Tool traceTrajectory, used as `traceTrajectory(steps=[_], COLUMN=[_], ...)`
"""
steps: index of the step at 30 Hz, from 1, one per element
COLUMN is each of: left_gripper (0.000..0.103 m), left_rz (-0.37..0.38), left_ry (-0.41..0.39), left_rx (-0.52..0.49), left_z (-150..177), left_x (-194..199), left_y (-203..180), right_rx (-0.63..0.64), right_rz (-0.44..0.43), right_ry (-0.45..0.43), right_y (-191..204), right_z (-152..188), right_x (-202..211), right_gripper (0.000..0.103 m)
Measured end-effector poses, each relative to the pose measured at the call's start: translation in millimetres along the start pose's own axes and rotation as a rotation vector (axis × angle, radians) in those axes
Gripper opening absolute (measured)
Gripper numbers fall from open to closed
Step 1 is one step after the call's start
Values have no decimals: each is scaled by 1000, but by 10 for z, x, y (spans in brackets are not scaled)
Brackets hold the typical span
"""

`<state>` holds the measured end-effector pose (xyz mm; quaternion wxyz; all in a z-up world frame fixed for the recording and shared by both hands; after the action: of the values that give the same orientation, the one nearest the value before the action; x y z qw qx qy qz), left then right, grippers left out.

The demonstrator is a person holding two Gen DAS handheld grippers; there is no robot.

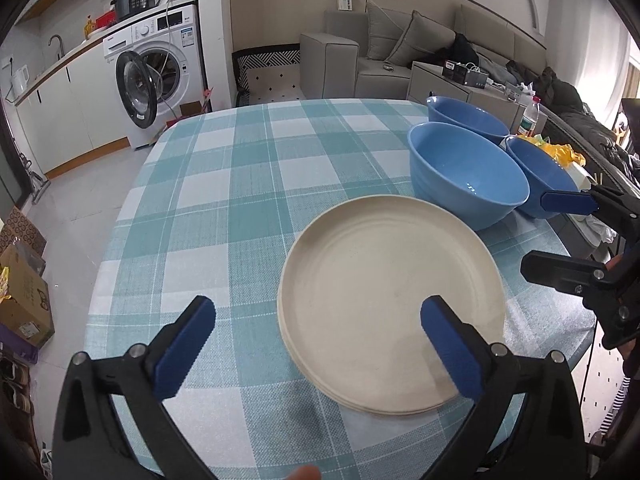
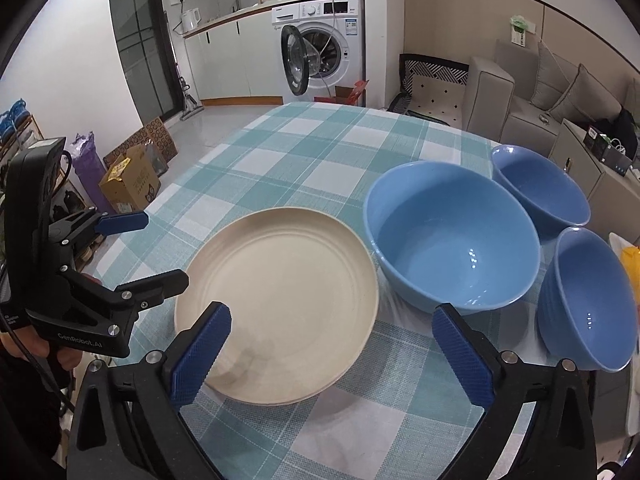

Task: Organize plates and bowls
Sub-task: 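Move both tools toward the rim of the large light-blue bowl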

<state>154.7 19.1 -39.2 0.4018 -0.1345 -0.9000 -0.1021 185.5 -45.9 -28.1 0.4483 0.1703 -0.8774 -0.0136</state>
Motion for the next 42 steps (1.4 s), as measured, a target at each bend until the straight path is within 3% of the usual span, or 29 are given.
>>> traceTrajectory(steps=[25, 42], left_gripper=[103, 103], left_rz=[47, 81], left_ry=[-75, -87], left_rx=[-100, -161], left_z=[-906, -1537], left_x=[123, -75], left_y=[-528, -836], right_rx=[-136, -223], right_rz=[73, 122], right_ry=[-137, -180], right_y=[-908, -1578], right_z=[-453, -770], right_x=[977, 1270], right_gripper=[102, 102])
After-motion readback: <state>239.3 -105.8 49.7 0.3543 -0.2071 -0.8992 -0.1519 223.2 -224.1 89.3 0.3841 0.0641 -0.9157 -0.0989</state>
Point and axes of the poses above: each gripper's, at about its wrist camera, not at the fingertips, and x roughly against the way its jaws point, y to its left, z to its underside, the point moved 8 cm from there along -x, roughly the way its jaws point, and after that the axes turned 11 degrees about -x, right-handed, at the moved point
